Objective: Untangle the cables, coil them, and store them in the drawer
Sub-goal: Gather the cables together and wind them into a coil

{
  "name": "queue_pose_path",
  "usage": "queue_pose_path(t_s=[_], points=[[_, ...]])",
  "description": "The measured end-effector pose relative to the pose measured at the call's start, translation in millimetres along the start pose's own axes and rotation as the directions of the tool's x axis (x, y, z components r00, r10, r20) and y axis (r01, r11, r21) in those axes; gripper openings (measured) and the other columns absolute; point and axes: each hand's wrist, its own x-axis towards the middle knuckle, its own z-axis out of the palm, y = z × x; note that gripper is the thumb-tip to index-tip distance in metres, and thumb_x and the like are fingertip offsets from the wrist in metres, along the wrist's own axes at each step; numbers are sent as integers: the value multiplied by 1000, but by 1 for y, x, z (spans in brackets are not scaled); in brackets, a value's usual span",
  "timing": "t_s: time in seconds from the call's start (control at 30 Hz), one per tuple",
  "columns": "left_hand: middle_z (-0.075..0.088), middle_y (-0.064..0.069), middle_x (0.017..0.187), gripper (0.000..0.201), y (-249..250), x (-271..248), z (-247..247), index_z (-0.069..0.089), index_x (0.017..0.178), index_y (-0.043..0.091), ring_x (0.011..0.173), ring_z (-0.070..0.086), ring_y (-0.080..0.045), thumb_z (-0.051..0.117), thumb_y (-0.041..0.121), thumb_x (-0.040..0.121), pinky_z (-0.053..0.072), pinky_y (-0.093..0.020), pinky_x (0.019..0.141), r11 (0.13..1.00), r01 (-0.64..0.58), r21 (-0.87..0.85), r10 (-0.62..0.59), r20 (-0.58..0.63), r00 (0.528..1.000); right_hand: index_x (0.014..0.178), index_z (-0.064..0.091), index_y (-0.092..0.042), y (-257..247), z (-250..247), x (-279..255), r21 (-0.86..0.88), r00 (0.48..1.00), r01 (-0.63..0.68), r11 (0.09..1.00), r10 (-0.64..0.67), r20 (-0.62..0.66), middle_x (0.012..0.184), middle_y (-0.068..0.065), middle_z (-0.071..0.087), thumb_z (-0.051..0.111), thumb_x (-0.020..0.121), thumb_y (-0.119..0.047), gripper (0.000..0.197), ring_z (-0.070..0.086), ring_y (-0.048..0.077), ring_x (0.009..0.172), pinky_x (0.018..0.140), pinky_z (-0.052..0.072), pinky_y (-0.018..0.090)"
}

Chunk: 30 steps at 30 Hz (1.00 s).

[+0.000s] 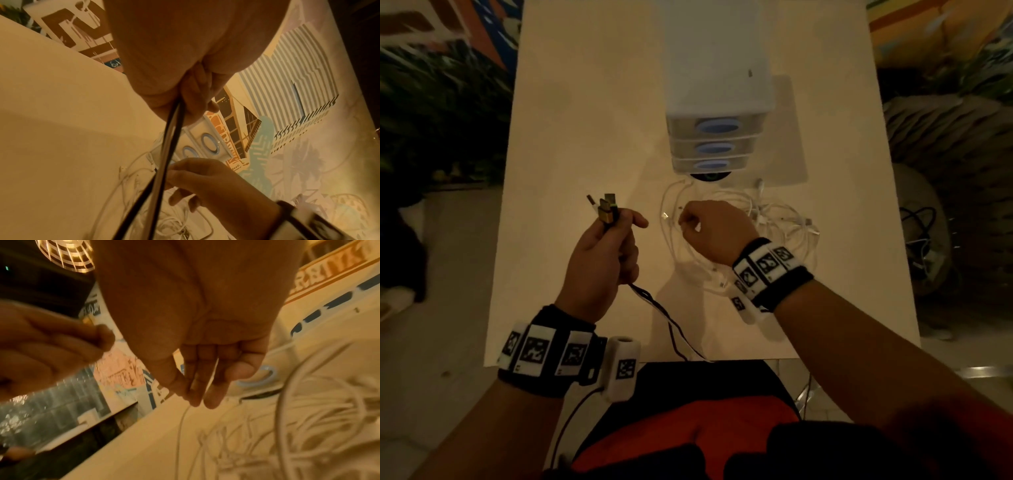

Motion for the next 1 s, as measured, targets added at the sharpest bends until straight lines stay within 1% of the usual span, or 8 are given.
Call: queue_pose_path(t_s=[0.17,0.43,0.53,0.6,0.67,0.8,0.9,1.0], points=[[21,2,62,28,-9,-6,-9,60,95,10,50,14,-12,39,22,109,14,-26,47,1000,15,-5,-15,-2,1000,118,62,-18,-3,23,38,-255,968,-97,962,150,199,119,5,66,52,97,-35,29,63,30,108,80,44,34],[22,3,60,30,-14,-8,-20,64,94,10,49,14,-12,39,21,108,18,-23,46,1000,26,-1,-26,2,1000,107,63,-15,0,27,50,-292,966,-144,946,197,165,108,7,66,58,91,-40,30,63,30,99,72,40,34],[22,3,60,31,-12,-7,-20,64,94,10,49,14,-12,39,22,108,19,-23,45,999,32,6,-32,13,999,99,62,-18,1,13,41,-116,976,-174,978,187,112,96,2,63,61,89,-43,27,56,23,87,72,39,33],[22,4,60,32,-10,-6,-19,65,95,10,49,15,-12,39,23,109,21,-22,45,999,34,32,-35,23,999,90,59,-18,7,2,31,16,991,-121,993,119,67,89,2,61,63,89,-39,22,54,22,82,72,39,33],[25,5,59,32,-9,-3,-15,65,100,9,48,18,-11,39,25,109,24,-22,44,997,34,74,-36,32,999,87,59,-17,14,-10,16,103,999,-46,994,47,-6,88,2,62,65,89,-35,20,54,20,79,73,42,35],[28,5,58,33,-7,2,0,68,116,13,48,22,-11,40,29,108,27,-24,45,987,-3,163,-8,69,998,92,61,-20,17,-35,-16,218,992,17,976,10,-122,92,-9,64,65,94,-30,11,54,10,74,72,39,26],[27,1,59,32,-3,5,18,68,117,18,49,22,-14,41,32,108,26,-27,46,972,-53,230,23,133,991,96,58,-21,17,-55,-37,406,986,40,913,30,-165,93,-5,71,60,99,-25,5,66,12,84,77,48,25],[27,-3,60,30,-1,6,35,68,114,19,50,25,-16,42,34,107,28,-28,47,951,-96,293,43,182,982,104,56,-10,21,-80,-54,632,976,52,773,93,-195,88,6,74,49,106,-18,11,70,18,75,70,54,29]])
